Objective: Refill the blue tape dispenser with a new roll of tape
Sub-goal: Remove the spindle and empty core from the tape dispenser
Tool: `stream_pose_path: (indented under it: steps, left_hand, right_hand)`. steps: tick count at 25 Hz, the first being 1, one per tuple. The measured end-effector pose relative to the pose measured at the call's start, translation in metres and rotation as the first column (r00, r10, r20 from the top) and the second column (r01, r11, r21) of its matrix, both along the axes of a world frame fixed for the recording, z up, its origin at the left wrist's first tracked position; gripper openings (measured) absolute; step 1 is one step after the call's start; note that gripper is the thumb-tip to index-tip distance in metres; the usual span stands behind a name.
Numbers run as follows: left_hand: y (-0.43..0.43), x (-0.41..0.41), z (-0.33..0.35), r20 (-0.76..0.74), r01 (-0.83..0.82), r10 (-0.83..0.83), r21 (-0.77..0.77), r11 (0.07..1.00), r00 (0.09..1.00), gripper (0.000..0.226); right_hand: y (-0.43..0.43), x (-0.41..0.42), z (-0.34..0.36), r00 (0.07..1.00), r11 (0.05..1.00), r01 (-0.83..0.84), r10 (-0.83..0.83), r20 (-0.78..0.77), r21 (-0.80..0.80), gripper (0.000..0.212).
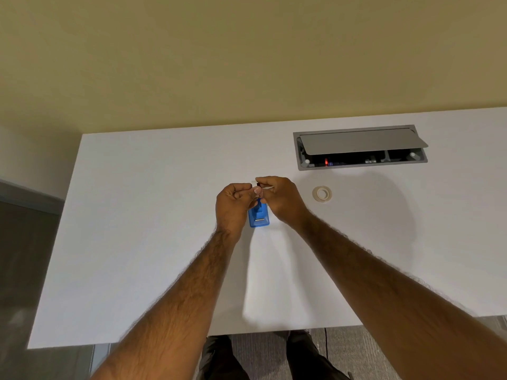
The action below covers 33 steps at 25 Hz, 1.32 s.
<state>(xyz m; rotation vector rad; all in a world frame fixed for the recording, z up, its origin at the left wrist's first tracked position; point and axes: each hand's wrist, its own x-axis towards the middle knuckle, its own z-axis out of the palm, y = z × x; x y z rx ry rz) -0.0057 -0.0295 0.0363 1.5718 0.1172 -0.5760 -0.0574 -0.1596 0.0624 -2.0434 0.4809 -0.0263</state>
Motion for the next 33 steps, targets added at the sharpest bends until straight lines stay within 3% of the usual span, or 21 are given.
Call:
stream_pose_path:
  steps: [5,9,14,16,18,23,27,33]
  left_hand:
    - [0.001,-0.001,0.004,0.000,0.012,-0.012,0.001,1.000,1.000,0.026]
    - [0.000,0.001,0.008,0.013,0.051,-0.051,-0.007,0.999,0.999,0.023]
    - [0.002,0.009,0.007,0.044,0.080,-0.081,0.032,0.996,0.996,0.008]
    - [0.000,0.018,0.005,0.061,0.073,-0.076,0.059,0.996,0.995,0.011]
    - [-0.006,0.032,0.003,0.145,0.094,-0.121,0.180,0.979,0.982,0.023]
    - [-0.027,0.069,-0.009,0.260,0.231,-0.383,0.468,0.853,0.886,0.050]
    - [-0.041,0.101,-0.020,0.254,0.306,-0.608,0.683,0.664,0.753,0.048]
    - [-0.064,0.135,-0.028,0.181,0.339,-0.782,0.827,0.449,0.596,0.048]
  right_hand:
    - [-0.001,0.002,0.007,0.996,0.986,0.087,-0.081,-0.045,0.139,0.024]
    - [0.001,0.002,0.010,0.986,0.981,0.163,-0.156,-0.064,0.105,0.020]
    - [0.000,0.001,0.014,0.990,0.989,0.133,-0.129,-0.059,0.058,0.021]
    - [0.000,0.000,0.012,0.991,0.992,0.124,-0.124,-0.058,0.004,0.017]
    - [0.000,-0.001,0.009,0.984,0.988,0.151,-0.154,-0.092,-0.038,0.014]
    - [0.000,-0.009,-0.003,0.979,0.993,0.073,-0.089,-0.181,-0.091,0.014]
    - [-0.001,-0.016,-0.010,0.970,0.991,0.105,-0.121,-0.212,-0.086,0.015]
    - [-0.009,-0.028,-0.020,0.961,0.987,0.111,-0.136,-0.239,-0.113,0.020]
